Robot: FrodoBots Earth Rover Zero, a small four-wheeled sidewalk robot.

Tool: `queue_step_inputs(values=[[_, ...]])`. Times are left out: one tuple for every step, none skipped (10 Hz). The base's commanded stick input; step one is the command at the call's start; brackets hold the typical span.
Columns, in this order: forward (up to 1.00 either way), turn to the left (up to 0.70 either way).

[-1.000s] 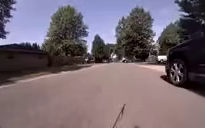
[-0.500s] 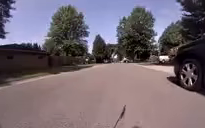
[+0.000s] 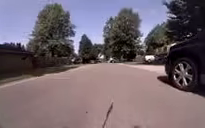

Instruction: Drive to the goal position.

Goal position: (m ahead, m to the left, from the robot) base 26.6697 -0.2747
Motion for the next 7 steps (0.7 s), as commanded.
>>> queue_step_inputs(values=[[0.69, 0.03], [0.69, 0.03], [0.69, 0.03], [0.69, 0.03], [0.69, 0.03], [0.69, 0.03], [0.69, 0.03]])
